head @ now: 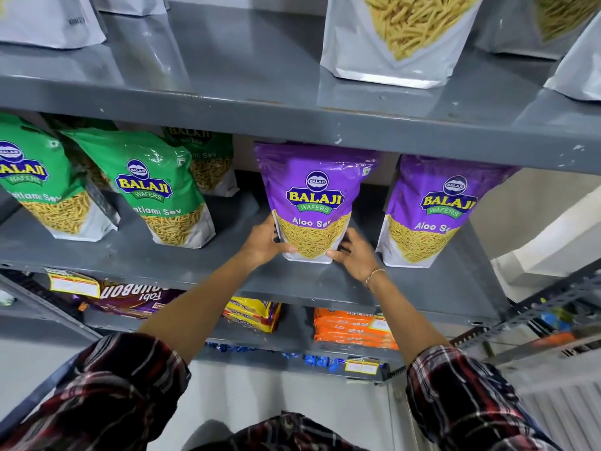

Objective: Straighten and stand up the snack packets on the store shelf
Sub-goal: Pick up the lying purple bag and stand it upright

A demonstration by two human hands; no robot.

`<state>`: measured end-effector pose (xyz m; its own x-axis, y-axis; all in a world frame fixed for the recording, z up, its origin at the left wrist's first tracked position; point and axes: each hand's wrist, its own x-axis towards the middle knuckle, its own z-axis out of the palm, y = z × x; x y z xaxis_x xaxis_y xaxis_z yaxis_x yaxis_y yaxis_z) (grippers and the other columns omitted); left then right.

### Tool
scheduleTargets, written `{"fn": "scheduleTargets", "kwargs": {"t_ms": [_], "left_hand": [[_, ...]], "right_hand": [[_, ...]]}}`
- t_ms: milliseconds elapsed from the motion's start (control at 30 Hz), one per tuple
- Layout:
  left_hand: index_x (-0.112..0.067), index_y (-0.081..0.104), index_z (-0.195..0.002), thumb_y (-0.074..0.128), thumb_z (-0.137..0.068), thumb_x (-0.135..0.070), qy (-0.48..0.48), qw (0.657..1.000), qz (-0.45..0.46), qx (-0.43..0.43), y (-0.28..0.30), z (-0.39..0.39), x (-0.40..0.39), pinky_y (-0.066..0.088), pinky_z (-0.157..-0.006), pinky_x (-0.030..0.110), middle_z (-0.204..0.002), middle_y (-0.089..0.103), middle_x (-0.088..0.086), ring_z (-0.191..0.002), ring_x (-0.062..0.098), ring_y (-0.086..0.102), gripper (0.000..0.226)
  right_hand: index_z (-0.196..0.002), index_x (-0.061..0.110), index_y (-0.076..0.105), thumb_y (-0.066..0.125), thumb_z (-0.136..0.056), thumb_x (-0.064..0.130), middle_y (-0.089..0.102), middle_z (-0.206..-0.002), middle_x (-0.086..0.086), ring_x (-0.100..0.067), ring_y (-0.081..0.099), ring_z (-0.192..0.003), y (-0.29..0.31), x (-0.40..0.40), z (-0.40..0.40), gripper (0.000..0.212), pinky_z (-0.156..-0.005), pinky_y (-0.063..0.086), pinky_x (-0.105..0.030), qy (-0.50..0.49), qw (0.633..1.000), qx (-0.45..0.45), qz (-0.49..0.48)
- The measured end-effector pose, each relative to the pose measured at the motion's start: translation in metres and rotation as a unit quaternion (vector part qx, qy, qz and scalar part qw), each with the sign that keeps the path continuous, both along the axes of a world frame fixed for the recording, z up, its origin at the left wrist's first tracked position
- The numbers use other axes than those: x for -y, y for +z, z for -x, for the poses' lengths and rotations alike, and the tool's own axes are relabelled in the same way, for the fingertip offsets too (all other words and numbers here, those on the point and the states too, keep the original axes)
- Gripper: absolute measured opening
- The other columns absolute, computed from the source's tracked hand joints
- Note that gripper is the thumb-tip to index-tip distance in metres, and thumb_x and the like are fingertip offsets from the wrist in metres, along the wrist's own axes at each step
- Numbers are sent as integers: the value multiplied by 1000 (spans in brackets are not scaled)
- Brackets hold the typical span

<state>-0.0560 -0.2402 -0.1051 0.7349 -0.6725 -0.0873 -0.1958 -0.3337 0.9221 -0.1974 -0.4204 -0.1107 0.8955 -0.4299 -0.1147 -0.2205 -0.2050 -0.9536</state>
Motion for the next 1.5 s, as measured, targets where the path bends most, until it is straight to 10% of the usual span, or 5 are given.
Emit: {"fn": "scheduleTargets", "kwargs": {"t_ms": [767,1067,1233,1333,1500], "left_hand": [[-13,27,-139,79,-70,-11,12,999,32,22,-7,77,-57,42,-106,39,-139,46,8,-125,20,48,86],[-4,60,-104,56,-90,-10,-42,976,120,178,19,189,32,49,-83,45,-100,63,12,-90,16,56,16],[-2,0,-147,80,-70,-17,-6,997,57,54,39,163,136,16,-109,18,-157,14,21,-141,23,24,113],[-1,10,-144,82,-68,-15,-32,999,15,33,39,140,174,29,-96,17,-149,34,16,-134,21,36,107],[-3,39,-121,83,-66,-14,3,999,18,44,26,134,186,42,-76,23,-120,63,11,-108,27,60,71]], "right_hand": [[-136,9,30,66,-79,-5,44,-137,-8,-23,46,-124,-8,-55,71,69,-101,42,-37,-32,998,9,-60],[-92,10,42,68,-76,-3,54,-78,0,-22,52,-83,5,37,127,33,-87,45,-44,-403,910,92,32],[-141,4,15,72,-71,-7,29,-146,-15,-29,36,-131,27,116,129,90,-111,33,-42,-246,968,2,47],[-137,-2,22,72,-65,-17,38,-136,-11,-19,36,-122,34,145,122,89,-97,34,-5,-118,990,14,79],[-128,-8,31,65,-65,-25,50,-125,-20,-21,45,-112,30,161,115,74,-107,38,-49,-97,995,-20,-23]]}}
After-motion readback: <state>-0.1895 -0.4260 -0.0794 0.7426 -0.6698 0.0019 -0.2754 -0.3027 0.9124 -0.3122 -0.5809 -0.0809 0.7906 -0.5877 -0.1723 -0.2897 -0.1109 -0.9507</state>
